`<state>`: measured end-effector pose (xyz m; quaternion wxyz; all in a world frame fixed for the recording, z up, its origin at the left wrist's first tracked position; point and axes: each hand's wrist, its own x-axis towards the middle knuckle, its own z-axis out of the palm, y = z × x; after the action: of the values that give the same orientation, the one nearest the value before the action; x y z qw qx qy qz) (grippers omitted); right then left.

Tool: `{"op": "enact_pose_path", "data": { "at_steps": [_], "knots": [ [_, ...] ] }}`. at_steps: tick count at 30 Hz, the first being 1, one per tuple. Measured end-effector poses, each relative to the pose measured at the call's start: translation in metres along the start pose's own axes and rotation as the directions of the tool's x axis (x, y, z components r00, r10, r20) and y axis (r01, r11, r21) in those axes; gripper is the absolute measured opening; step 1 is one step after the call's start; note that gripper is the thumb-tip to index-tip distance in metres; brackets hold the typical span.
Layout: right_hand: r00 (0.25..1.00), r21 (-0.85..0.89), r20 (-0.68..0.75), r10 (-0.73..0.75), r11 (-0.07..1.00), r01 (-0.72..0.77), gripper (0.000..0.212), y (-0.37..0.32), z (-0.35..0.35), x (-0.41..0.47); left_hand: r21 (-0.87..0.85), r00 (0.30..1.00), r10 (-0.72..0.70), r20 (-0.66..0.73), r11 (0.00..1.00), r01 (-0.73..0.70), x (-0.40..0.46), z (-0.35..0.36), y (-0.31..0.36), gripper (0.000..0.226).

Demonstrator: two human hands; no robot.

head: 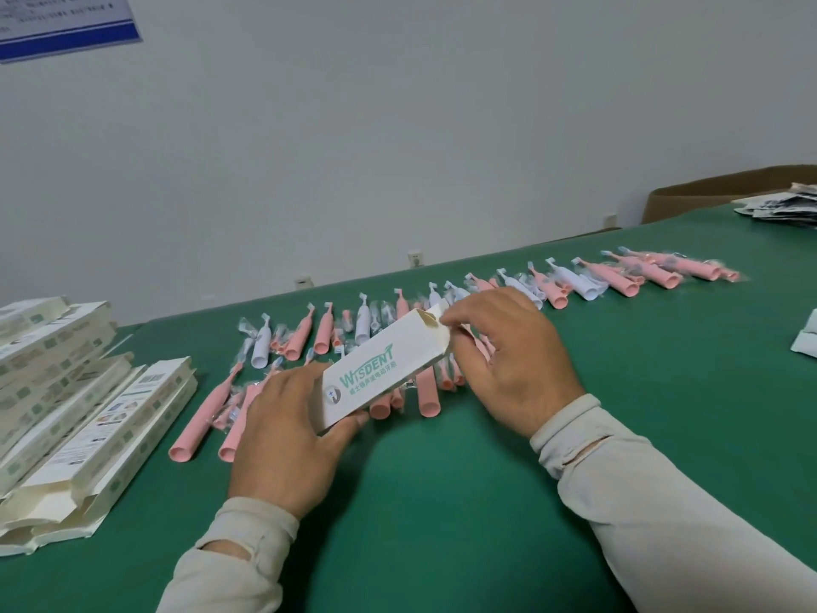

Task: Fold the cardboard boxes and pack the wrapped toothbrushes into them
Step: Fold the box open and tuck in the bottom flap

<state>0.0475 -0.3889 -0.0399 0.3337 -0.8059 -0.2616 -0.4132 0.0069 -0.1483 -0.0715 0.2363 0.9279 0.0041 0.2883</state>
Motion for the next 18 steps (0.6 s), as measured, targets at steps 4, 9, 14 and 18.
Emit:
{"op": "enact_pose_path", "data": {
  "at_steps": [4, 9, 14, 18],
  "knots": [
    [0.998, 0.015, 0.055, -0.023, 1.0, 0.022, 0.02, -0.002, -0.003, -0.001, -0.002, 1.0, -0.009, 0.002, 1.0, 0.009, 0.0, 0.0, -0.001, 0.059],
    [0.988, 0.001, 0.078, -0.131, 0.991, 0.132, 0.02, -0.006, -0.009, 0.005, 0.0, 1.0, -0.005, -0.011, 1.0, 0.005, 0.001, 0.0, -0.001, 0.061],
    [0.998, 0.017, 0.051, -0.024, 1.0, 0.024, 0.019, -0.003, -0.007, 0.001, -0.031, 0.999, 0.028, -0.026, 0.999, -0.029, 0.001, -0.001, -0.001, 0.061],
    [0.978, 0.043, 0.113, 0.173, 0.983, -0.179, 0.022, 0.007, -0.005, -0.002, -0.044, 0.996, 0.078, -0.04, 0.996, -0.079, 0.0, 0.0, 0.002, 0.06]
  ]
}}
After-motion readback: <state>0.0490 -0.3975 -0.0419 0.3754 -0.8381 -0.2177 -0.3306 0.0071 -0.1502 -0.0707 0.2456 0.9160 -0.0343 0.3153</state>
